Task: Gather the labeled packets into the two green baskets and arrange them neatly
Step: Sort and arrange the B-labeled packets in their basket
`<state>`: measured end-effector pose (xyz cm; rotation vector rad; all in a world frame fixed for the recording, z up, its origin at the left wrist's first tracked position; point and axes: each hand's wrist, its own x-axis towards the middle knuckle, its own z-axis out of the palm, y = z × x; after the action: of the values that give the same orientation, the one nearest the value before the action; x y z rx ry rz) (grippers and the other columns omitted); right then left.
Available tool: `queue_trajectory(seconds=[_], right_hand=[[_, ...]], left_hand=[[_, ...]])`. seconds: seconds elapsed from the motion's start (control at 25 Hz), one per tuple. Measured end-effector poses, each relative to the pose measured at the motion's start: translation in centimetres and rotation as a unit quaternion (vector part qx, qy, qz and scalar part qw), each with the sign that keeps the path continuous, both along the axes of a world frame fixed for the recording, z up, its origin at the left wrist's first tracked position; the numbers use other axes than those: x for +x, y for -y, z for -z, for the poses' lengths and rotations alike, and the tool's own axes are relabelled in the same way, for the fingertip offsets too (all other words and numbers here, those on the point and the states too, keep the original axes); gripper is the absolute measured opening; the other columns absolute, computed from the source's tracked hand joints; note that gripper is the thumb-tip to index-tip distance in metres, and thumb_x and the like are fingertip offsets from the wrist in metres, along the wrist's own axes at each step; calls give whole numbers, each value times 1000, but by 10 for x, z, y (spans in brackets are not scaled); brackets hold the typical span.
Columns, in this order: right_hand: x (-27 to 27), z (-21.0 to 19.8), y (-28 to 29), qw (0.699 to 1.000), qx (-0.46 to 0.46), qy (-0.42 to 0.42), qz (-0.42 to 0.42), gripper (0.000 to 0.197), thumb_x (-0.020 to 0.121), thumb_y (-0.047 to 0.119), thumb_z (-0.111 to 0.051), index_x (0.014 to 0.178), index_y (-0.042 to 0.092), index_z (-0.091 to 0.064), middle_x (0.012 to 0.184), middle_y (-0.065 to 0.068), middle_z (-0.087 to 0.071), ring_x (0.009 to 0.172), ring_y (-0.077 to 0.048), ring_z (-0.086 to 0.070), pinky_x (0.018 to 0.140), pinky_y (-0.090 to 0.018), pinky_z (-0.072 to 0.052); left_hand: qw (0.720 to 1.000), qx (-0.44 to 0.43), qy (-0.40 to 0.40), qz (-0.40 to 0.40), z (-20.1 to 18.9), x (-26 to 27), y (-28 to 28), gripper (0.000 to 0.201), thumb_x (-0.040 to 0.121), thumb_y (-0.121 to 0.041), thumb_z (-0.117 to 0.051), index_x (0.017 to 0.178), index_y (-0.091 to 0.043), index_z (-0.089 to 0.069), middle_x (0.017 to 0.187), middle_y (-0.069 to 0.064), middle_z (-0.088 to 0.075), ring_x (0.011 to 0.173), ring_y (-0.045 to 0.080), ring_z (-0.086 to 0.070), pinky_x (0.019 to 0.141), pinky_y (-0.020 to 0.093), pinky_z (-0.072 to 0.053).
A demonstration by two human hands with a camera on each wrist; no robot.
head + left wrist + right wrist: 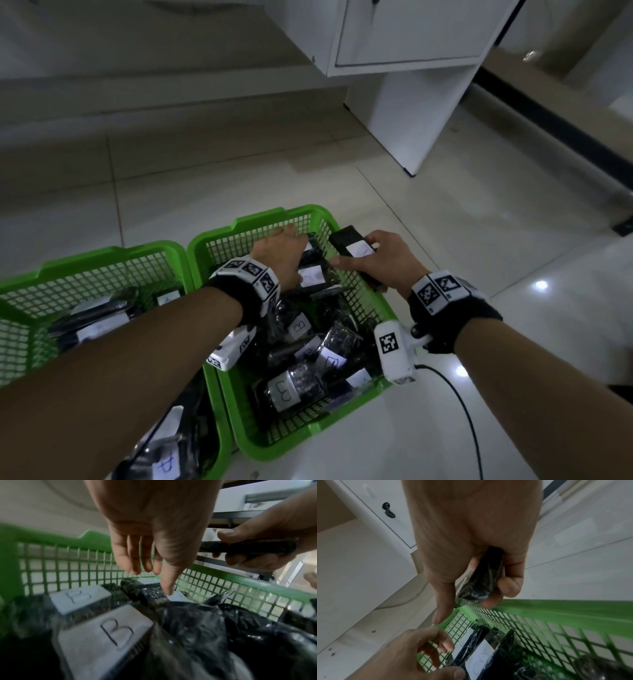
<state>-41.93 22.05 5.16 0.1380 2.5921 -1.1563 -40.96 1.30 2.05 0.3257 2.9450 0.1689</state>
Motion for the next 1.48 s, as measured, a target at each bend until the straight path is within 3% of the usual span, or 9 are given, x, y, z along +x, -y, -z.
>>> queue_trajectory(seconds=[0.12,0.28,0.44,0.52,0.64,0.8,0.92,1.12,1.48], right_hand=[[5,-2,-1,997,-65,29,25,57,65,48,-93,97,8,-70,80,-9,-76,59,-20,-69,46,-28,-51],[8,7,-5,994,-91,51,29,49,79,48,-83,103,8,-70,93,-13,-77,79,-26,-75,71,-41,-61],[9,1,-7,975,-183,116,52,22,97,14,-62,116,4,-67,98,-15,-71,74,-22,-68,66,-33,-57],[11,0,-10,964,-220,135,59,28,95,1,-55,121,1,-65,103,-18,-70,82,-26,-67,74,-37,-58],[14,3,-16,959,-241,141,54,29,94,-1,-55,121,4,-65,117,-22,-71,94,-28,-68,92,-44,-56],[16,6,-17,956,-251,135,60,30,93,-3,-57,122,1,-64,120,-25,-69,95,-29,-67,85,-38,-57],[15,8,-17,962,-237,125,57,32,92,-4,-59,123,-1,-64,119,-26,-69,95,-30,-68,81,-34,-57],[14,14,-19,960,-242,126,67,24,90,-3,-62,114,-4,-65,117,-29,-69,96,-35,-67,94,-49,-55],[17,18,-21,941,-301,129,86,9,90,-3,-63,96,3,-63,105,-30,-69,93,-35,-64,93,-50,-52]], left_hand=[[1000,-17,20,5,6,-7,-2,62,79,-45,-75,125,-16,-47,128,11,-46,119,32,-50,92,48,-51],[996,-44,78,-6,15,-22,-2,75,81,-52,-71,136,-12,-40,137,16,-46,124,37,-50,99,47,-48],[997,-32,71,-16,19,-28,-1,54,90,-34,-60,136,-12,-41,128,15,-52,116,36,-56,93,45,-50],[998,-35,58,-17,17,-29,-3,50,89,-32,-57,133,-13,-43,126,13,-54,115,33,-56,91,42,-50],[998,-30,41,32,14,-28,-7,54,84,-52,-57,124,-15,-49,119,8,-56,109,28,-57,84,34,-47],[992,-62,48,97,19,-25,-6,80,70,-73,-66,125,-17,-49,115,7,-57,103,28,-60,79,32,-45],[988,-88,30,121,22,-24,-9,74,73,-72,-62,122,-18,-49,116,8,-56,100,28,-61,81,35,-48],[986,-112,43,115,25,-21,-13,76,80,-70,-58,135,-18,-46,134,11,-49,110,29,-58,85,34,-45],[990,-101,43,92,20,-23,-14,75,84,-67,-58,133,-11,-47,128,10,-55,113,28,-58,87,33,-45]])
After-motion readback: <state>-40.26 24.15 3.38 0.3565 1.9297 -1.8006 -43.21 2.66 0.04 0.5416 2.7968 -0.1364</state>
